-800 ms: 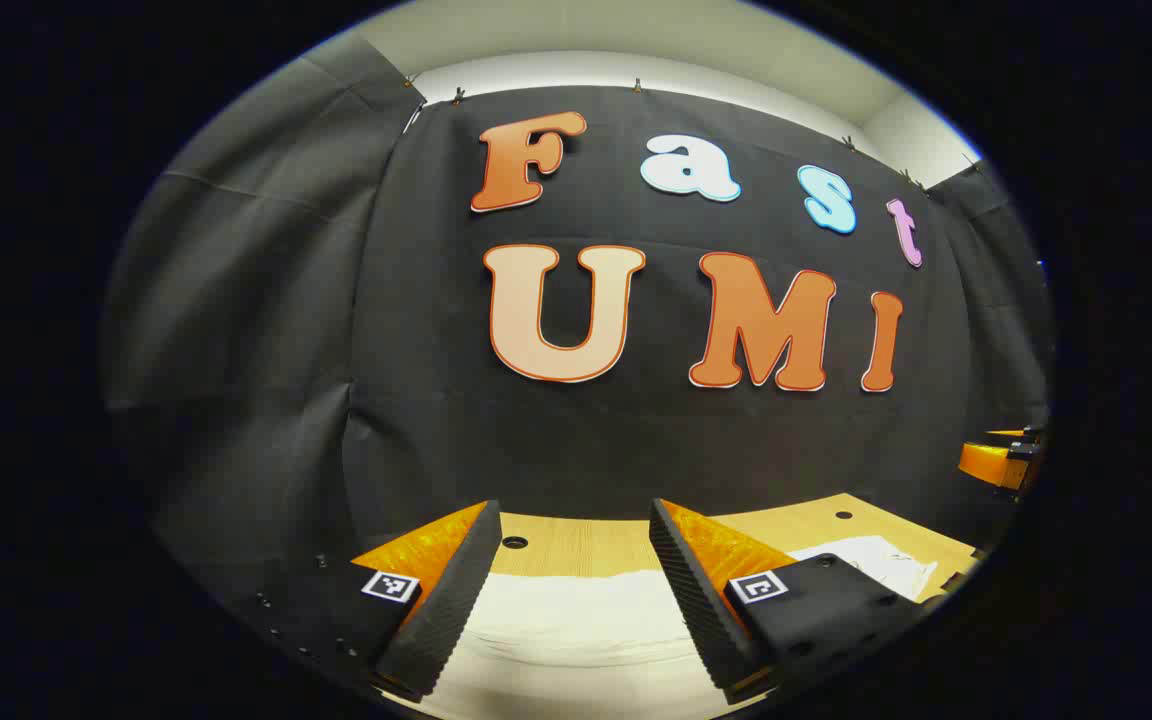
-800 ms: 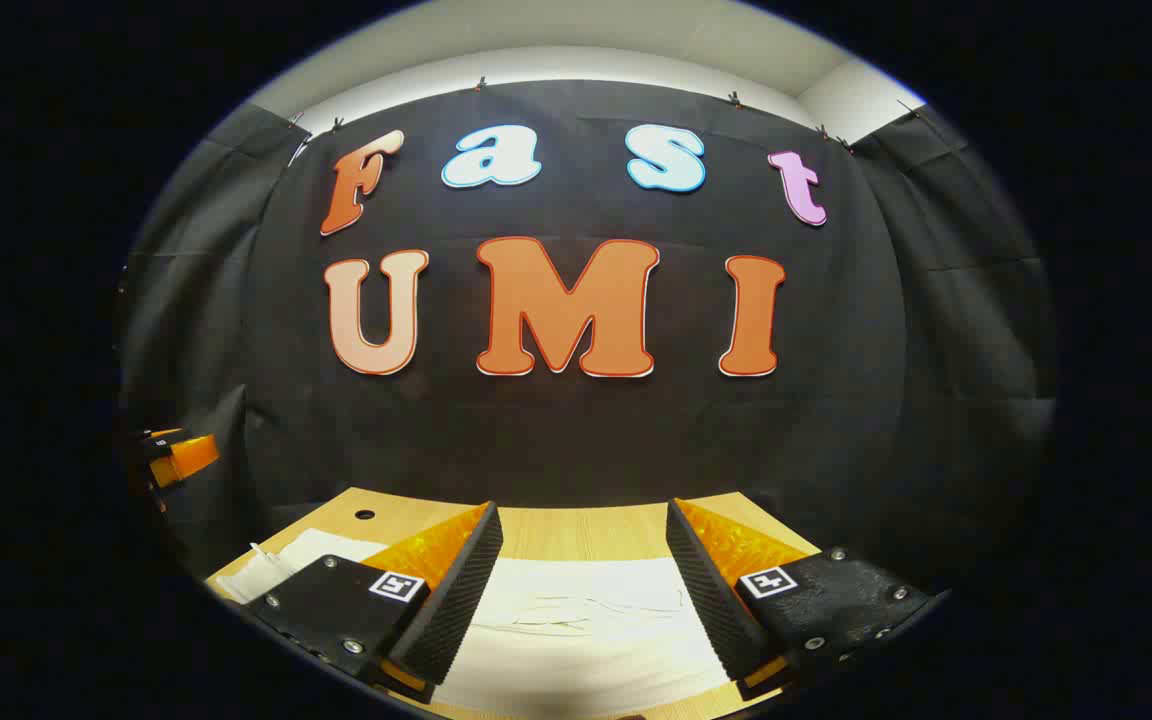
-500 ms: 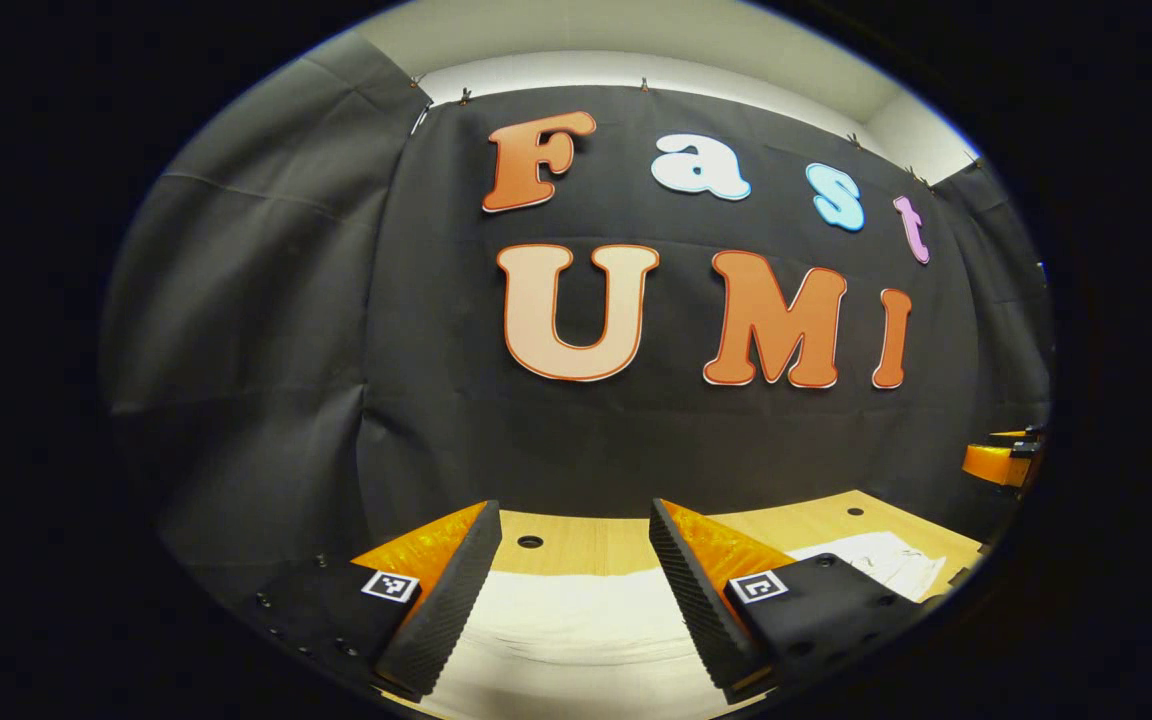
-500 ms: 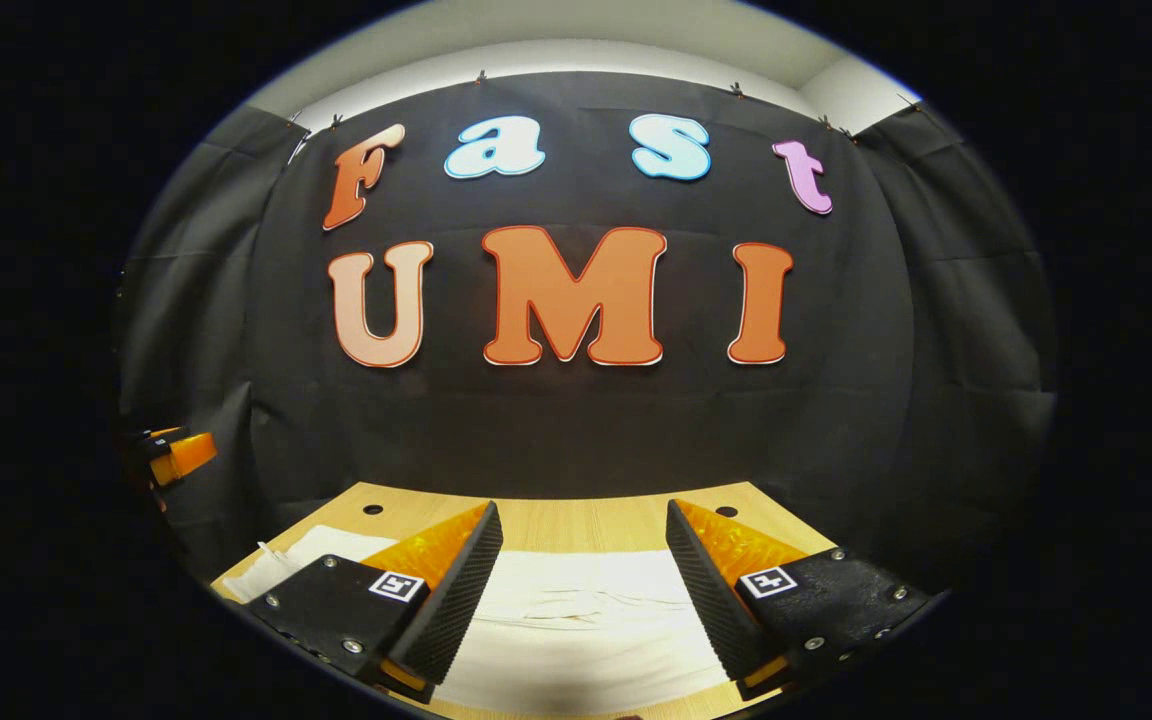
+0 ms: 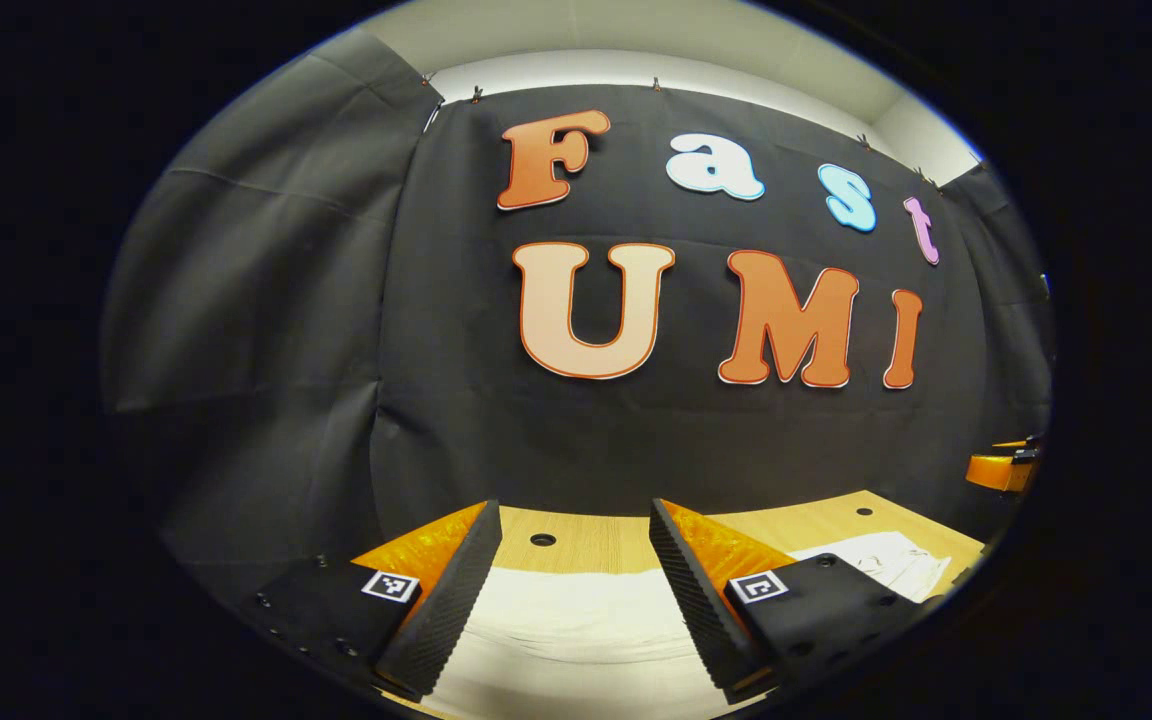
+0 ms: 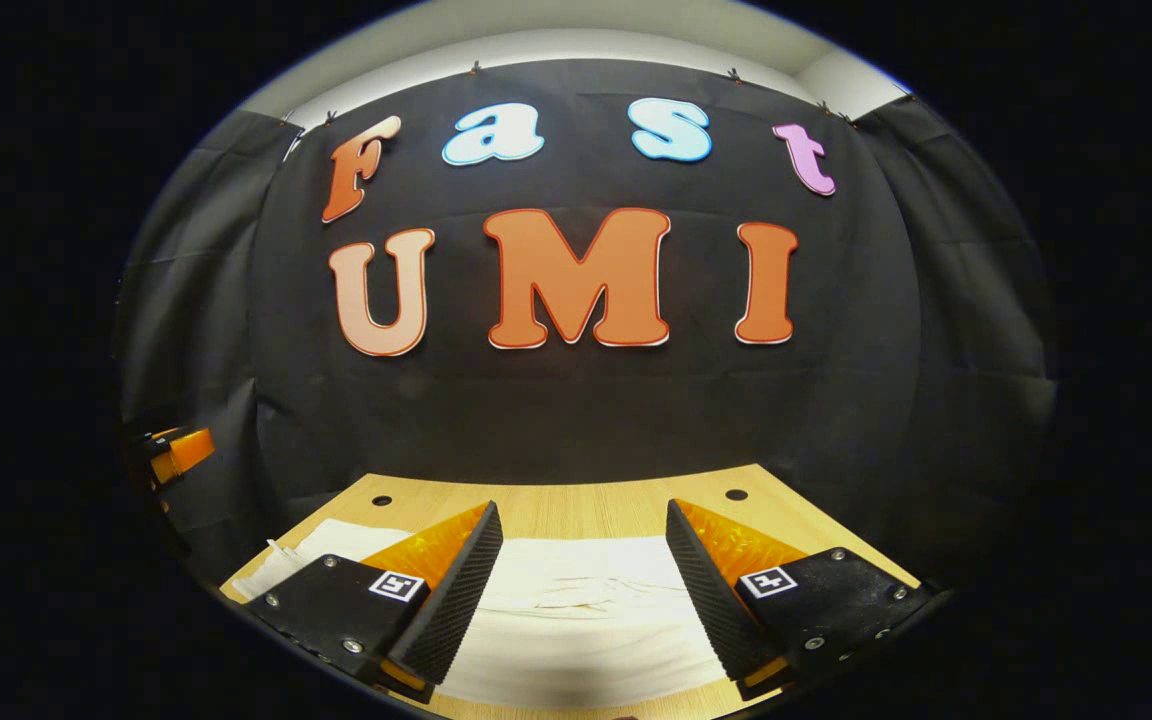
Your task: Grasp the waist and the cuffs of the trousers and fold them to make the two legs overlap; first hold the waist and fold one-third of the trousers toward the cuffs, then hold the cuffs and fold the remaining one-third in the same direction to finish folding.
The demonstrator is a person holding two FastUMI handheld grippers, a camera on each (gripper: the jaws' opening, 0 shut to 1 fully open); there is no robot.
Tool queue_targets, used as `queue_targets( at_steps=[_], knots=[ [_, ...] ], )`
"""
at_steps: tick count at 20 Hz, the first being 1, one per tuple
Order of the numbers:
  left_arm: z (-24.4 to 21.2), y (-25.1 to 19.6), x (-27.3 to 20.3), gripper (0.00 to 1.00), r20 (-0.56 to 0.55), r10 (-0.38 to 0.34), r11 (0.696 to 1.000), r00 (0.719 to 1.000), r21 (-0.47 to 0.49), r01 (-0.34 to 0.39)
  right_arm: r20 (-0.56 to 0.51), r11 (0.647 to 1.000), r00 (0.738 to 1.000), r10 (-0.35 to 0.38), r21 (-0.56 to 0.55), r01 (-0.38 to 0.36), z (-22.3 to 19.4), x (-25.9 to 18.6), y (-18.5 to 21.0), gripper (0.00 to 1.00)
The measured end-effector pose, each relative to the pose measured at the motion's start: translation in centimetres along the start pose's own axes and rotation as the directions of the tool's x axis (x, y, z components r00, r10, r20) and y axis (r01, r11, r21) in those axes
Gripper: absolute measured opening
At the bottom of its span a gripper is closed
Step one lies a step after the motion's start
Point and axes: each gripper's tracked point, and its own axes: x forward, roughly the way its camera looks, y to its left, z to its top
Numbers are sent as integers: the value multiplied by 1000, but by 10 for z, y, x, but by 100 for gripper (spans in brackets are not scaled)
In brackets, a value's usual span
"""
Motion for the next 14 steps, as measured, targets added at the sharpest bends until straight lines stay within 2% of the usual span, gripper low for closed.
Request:
queue_targets(
  at_steps=[6,8,12,14],
  knots=[
    [-3,-5,5,97,-10,0,1000,1000,14,0,-102,992,994,-34,120,46,-29,2,-34,99],
    [-3,-10,7,97,-11,1,1000,1000,6,-1,-155,978,986,-64,186,92,-44,6,-56,98],
    [-5,-24,20,97,-26,20,1000,999,16,-20,-312,926,946,-90,324,195,-94,15,-98,99],
    [-6,-35,25,97,-28,23,1000,999,17,-23,-386,871,920,-62,429,239,-120,18,-114,98]
  ],
)
